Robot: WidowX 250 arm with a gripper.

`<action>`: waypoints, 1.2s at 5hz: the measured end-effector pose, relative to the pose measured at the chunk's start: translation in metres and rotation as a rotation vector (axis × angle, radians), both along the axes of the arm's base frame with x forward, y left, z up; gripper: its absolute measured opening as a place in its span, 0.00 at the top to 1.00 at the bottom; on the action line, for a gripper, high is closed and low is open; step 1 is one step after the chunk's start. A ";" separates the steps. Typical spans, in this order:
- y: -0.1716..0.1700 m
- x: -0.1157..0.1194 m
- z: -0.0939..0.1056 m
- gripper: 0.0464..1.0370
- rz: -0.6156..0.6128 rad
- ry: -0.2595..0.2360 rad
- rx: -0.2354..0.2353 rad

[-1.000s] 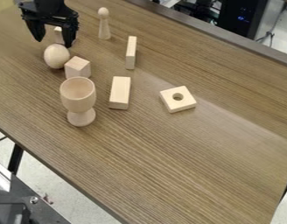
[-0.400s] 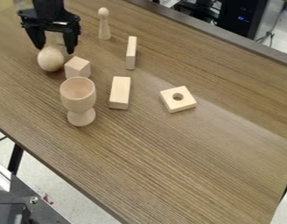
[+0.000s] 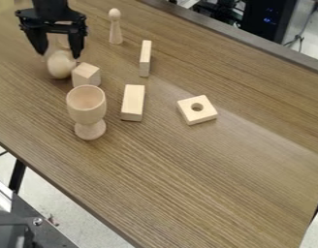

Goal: Put the ball in the cup

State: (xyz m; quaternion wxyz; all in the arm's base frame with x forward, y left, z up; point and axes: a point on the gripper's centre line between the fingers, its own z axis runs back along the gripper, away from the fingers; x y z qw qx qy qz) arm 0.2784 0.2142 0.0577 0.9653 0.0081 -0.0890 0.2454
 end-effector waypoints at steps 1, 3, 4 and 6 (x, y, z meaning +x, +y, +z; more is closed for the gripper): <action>-0.004 -0.010 -0.008 0.04 0.014 0.026 -0.024; -0.008 -0.019 -0.008 0.09 0.027 0.021 -0.040; -0.008 -0.018 -0.010 0.32 0.034 0.006 -0.045; -0.006 -0.018 -0.012 0.34 0.051 -0.007 -0.025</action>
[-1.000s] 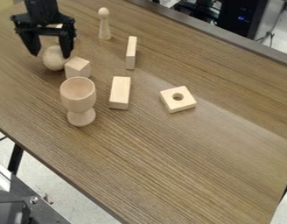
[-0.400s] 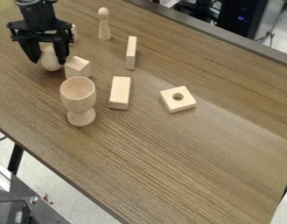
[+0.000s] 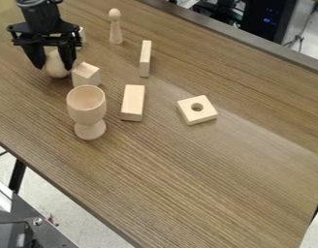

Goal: Put the ball in the cup

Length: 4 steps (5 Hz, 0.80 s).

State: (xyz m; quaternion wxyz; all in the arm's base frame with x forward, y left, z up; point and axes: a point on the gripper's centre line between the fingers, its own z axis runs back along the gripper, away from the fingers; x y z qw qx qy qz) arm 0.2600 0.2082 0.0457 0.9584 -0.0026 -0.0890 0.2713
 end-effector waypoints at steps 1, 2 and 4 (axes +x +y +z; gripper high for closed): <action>-0.009 0.003 0.002 0.34 -0.008 -0.029 -0.059; -0.015 0.009 0.030 0.34 -0.025 -0.084 -0.035; -0.044 0.017 0.079 0.34 -0.071 -0.049 0.014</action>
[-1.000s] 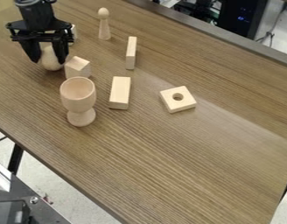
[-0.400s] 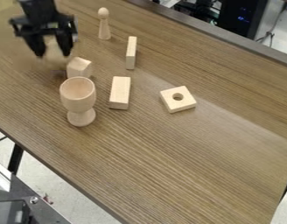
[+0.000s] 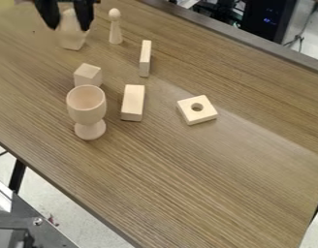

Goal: Put the ball in the cup

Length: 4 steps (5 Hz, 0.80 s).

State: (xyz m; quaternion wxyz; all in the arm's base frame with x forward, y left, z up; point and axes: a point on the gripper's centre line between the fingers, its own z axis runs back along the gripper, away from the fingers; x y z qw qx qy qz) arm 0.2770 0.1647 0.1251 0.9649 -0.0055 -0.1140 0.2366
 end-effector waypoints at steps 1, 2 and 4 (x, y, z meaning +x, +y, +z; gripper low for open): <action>-0.018 -0.004 0.000 0.34 -0.024 0.068 -0.027; -0.033 -0.014 0.006 0.34 -0.033 0.137 -0.004; -0.053 -0.045 0.016 0.34 0.034 0.151 -0.023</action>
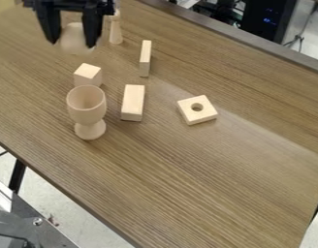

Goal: Put the ball in the cup

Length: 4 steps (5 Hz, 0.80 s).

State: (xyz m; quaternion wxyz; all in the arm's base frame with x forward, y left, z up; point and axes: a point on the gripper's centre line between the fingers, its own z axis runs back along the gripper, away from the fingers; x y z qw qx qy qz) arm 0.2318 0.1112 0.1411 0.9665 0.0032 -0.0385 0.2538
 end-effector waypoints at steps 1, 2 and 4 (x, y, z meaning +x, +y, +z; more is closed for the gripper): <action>-0.009 -0.013 -0.002 0.34 0.076 0.007 -0.031; -0.015 -0.018 -0.010 0.34 0.117 -0.004 -0.053; -0.022 -0.015 -0.037 0.34 0.155 0.002 -0.129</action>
